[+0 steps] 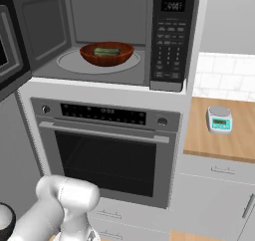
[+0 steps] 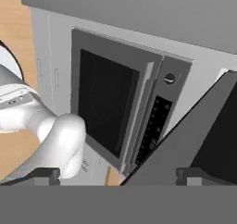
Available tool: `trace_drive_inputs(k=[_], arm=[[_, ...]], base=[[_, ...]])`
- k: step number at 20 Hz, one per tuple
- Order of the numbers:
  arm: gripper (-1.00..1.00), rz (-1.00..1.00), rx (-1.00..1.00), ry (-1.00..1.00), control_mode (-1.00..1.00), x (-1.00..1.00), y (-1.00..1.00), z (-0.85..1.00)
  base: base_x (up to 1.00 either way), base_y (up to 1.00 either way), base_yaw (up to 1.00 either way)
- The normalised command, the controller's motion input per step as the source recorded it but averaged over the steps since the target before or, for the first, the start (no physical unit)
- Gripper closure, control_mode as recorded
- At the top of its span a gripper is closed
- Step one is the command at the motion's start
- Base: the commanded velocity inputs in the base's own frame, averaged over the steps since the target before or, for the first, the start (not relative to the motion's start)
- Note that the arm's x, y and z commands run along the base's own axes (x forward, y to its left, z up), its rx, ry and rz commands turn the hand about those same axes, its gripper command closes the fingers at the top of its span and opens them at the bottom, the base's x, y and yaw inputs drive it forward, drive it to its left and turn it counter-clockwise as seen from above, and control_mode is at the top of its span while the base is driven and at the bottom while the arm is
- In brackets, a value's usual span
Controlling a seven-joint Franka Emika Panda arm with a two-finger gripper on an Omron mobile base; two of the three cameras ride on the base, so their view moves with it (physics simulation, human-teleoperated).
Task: Pick the cucumber from the sink and place it in the bowl. Then pick the bowl and place it in the microwave. Then close the microwave door and press the start button.
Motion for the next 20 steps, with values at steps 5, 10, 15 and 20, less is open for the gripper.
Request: trace_drive_inputs(k=[5,10,15,20], arm=[[-1.00,0.00,0.00,-0.19,-1.00,0.35,-1.00,0.74],[-1.00,0.00,0.00,-0.08,-1.00,0.75,-1.00,0.72],[-1.00,0.00,0.01,-0.01,-1.00,1.00,-1.00,0.81],[-1.00,0.00,0.02,0.00,-1.00,1.00,-1.00,0.81]], base=[[0.00,0.00,0.00],[0.00,0.00,0.00],[0.00,0.00,0.00],[0.00,0.00,0.00]])
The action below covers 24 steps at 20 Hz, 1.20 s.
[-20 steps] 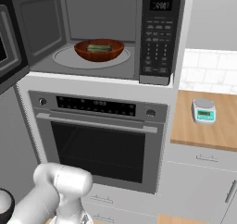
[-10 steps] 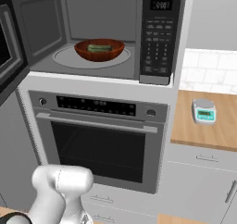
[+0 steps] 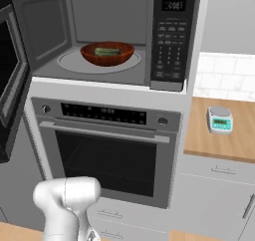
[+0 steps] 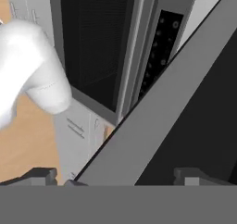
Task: Pick the cucumber from the sink and place it in the bowl. Then pick the bowl and place it in the microwave. Then close the microwave door and press the start button.
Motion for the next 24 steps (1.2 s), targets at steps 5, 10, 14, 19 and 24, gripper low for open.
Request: trace_drive_inputs(k=[5,10,14,19,24], arm=[[-1.00,0.00,0.03,0.00,-1.00,1.00,-1.00,0.74],[-1.00,0.00,0.03,0.00,-1.00,1.00,-0.97,0.89],[-1.00,0.00,0.04,0.02,-1.00,1.00,-0.80,1.00],[-1.00,-0.01,0.08,0.11,-1.00,1.00,-0.74,1.00],[-1.00,-0.02,0.08,0.13,-1.00,1.00,-0.67,1.00]], base=[[0.00,0.00,0.00],[0.00,0.00,0.00],[0.00,0.00,0.00],[0.00,0.00,0.00],[0.00,0.00,0.00]])
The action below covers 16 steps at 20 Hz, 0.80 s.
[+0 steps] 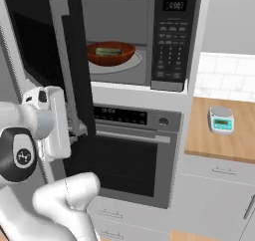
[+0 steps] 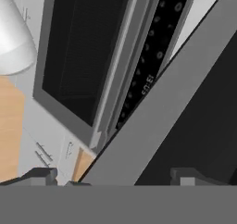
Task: Pick the cucumber from the sink and place it in the bowl. Then pick the bowl and place it in the microwave. Then close the microwave door and press the start button.
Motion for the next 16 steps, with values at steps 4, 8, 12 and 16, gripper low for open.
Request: trace_drive_inputs(k=[4,8,12,16], arm=[[-1.00,-0.01,0.09,0.13,-1.00,1.00,-0.61,0.92],[-1.00,-0.04,0.07,0.13,-1.00,1.00,-0.54,0.63],[-1.00,-0.06,0.01,0.02,-1.00,0.83,-0.45,0.20],[-1.00,-0.05,0.00,0.00,-1.00,0.59,-0.41,-0.08]], base=[[0.00,0.00,0.00],[0.00,0.00,0.00],[0.00,0.00,0.00],[0.00,0.00,0.00]])
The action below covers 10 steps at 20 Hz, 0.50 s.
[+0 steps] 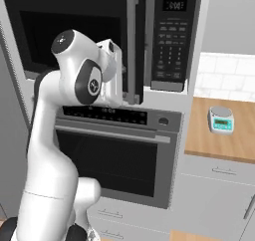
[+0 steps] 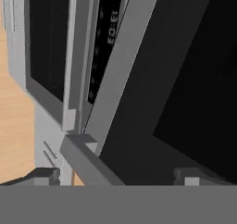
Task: Pick the cucumber from the sink and place it in the bowl. Then pick the bowl and place it in the microwave. Then close the microwave door and press the start button.
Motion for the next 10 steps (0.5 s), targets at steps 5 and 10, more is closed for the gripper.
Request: trace_drive_inputs(k=[5,10], arm=[[-1.00,-0.01,0.00,-0.01,-1.00,0.63,-0.21,-0.40],[-1.00,0.00,-0.02,-0.11,-1.00,0.42,0.00,-0.31]], base=[[0.00,0.00,0.00],[0.00,0.00,0.00]])
